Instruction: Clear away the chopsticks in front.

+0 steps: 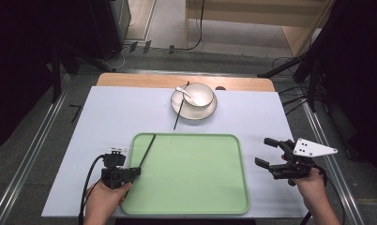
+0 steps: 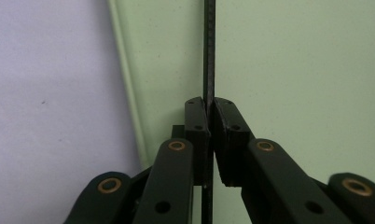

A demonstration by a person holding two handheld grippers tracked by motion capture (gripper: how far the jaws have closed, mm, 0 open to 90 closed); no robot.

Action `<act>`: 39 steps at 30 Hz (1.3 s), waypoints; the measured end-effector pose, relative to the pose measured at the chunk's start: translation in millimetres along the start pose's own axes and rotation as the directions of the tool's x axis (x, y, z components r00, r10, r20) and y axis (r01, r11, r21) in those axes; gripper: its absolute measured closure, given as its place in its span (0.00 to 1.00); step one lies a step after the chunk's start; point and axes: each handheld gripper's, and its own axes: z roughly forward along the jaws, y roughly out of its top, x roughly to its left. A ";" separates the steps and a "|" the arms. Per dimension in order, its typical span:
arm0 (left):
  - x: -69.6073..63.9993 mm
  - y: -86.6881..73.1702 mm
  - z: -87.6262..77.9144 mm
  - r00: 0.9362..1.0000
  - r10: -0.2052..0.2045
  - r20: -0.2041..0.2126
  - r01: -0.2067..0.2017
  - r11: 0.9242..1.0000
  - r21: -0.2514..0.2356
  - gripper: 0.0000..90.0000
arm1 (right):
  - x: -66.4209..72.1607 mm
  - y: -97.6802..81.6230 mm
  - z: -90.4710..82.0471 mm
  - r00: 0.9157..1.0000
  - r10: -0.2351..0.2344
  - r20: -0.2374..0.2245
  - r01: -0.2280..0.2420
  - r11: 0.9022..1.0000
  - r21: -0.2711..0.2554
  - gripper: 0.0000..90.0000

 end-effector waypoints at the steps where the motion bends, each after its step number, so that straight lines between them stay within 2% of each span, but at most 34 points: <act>1: -0.4 0.1 0.3 1.000 0.002 0.005 -0.002 1.000 -0.002 0.91 | 0.0 0.0 -0.2 1.000 0.001 0.000 -0.001 1.000 0.000 0.19; 6: 0.6 1.1 0.8 1.000 0.006 0.017 -0.006 1.000 -0.001 0.89 | 0.4 -0.2 -1.2 1.000 0.002 0.002 -0.002 1.000 -0.002 0.19; 8: 2.1 2.7 0.6 0.999 0.001 0.041 -0.001 1.000 -0.001 0.84 | 0.9 0.0 -2.2 1.000 0.004 0.004 -0.004 1.000 -0.004 0.19; 10: 2.5 3.0 0.0 0.999 0.030 0.044 -0.030 1.000 -0.004 0.78 | 0.9 -0.1 -2.5 1.000 0.004 0.005 -0.004 1.000 -0.003 0.19; 13: 3.2 4.4 -1.5 0.997 0.047 0.054 -0.046 0.999 -0.006 0.71 | 1.1 -0.2 -2.6 1.000 0.004 0.004 -0.004 1.000 -0.004 0.19; 14: 3.3 6.0 -3.5 0.995 0.070 0.064 -0.069 0.997 -0.024 0.71 | 1.1 -0.4 -2.8 1.000 0.001 0.005 -0.001 1.000 -0.005 0.19; 15: 2.8 9.2 -6.3 0.992 0.101 0.072 -0.098 0.994 -0.050 0.63 | 0.9 -1.0 -3.4 1.000 0.003 0.006 -0.003 1.000 -0.003 0.19; 18: 3.9 16.5 -7.6 0.988 0.113 0.102 -0.107 0.992 -0.064 0.54 | 0.8 -1.9 -3.7 1.000 0.007 0.011 -0.007 1.000 0.001 0.19; 20: 3.8 18.3 -8.0 0.987 0.119 0.110 -0.112 0.992 -0.066 0.51 | 0.7 -2.3 -3.6 1.000 0.008 0.012 -0.008 1.000 0.001 0.19; 21: 2.5 21.5 -8.5 0.980 0.150 0.134 -0.138 0.986 -0.090 0.48 | 0.8 -2.7 -3.3 1.000 0.010 0.014 -0.011 1.000 0.005 0.19; 23: 2.5 27.9 -9.1 0.968 0.192 0.162 -0.177 0.979 -0.104 0.43 | 1.1 -2.9 -3.0 1.000 0.010 0.018 -0.010 1.000 0.010 0.19; 24: 3.6 31.9 -9.5 0.964 0.196 0.183 -0.177 0.978 -0.115 0.41 | 1.3 -2.9 -3.1 1.000 0.009 0.019 -0.009 1.000 0.011 0.19; 25: 3.6 31.9 -9.5 0.964 0.196 0.183 -0.177 0.978 -0.115 0.39 | 1.3 -2.9 -3.1 1.000 0.009 0.019 -0.009 1.000 0.011 0.19; 26: 5.3 40.8 -10.2 0.958 0.177 0.225 -0.154 0.981 -0.118 0.39 | 1.8 -3.0 -3.8 1.000 0.010 0.022 -0.010 1.000 0.008 0.19; 28: 5.2 50.7 -10.3 0.960 0.180 0.214 -0.157 0.980 -0.120 0.39 | 2.5 -3.0 -4.7 1.000 0.015 0.023 -0.015 1.000 0.007 0.19; 29: 5.2 50.7 -10.3 0.960 0.180 0.214 -0.157 0.980 -0.120 0.39 | 2.5 -3.0 -4.7 1.000 0.015 0.023 -0.015 1.000 0.007 0.19; 30: 4.5 57.3 -10.4 0.960 0.196 0.197 -0.176 0.978 -0.116 0.39 | 2.4 -3.5 -5.6 1.000 0.011 0.026 -0.011 1.000 0.007 0.19; 33: 2.4 71.4 -10.6 0.957 0.209 0.202 -0.187 0.975 -0.123 0.38 | 2.0 -4.4 -6.3 1.000 0.014 0.027 -0.014 1.000 0.010 0.19; 34: -0.5 81.1 -9.9 0.953 0.224 0.203 -0.201 0.971 -0.126 0.37 | 1.3 -5.2 -6.8 0.999 0.014 0.030 -0.014 1.000 0.010 0.19; 37: -6.4 94.5 -7.5 0.946 0.253 0.202 -0.230 0.965 -0.129 0.37 | 0.7 -5.6 -7.4 0.999 0.017 0.030 -0.018 1.000 0.007 0.19; 38: -6.4 94.5 -7.5 0.946 0.253 0.202 -0.230 0.965 -0.129 0.37 | 0.5 -5.7 -7.6 0.999 0.022 0.034 -0.022 1.000 0.009 0.19; 39: -8.9 100.2 -6.5 0.943 0.267 0.197 -0.245 0.961 -0.131 0.37 | -0.2 -5.7 -7.5 0.999 0.022 0.040 -0.023 1.000 0.010 0.19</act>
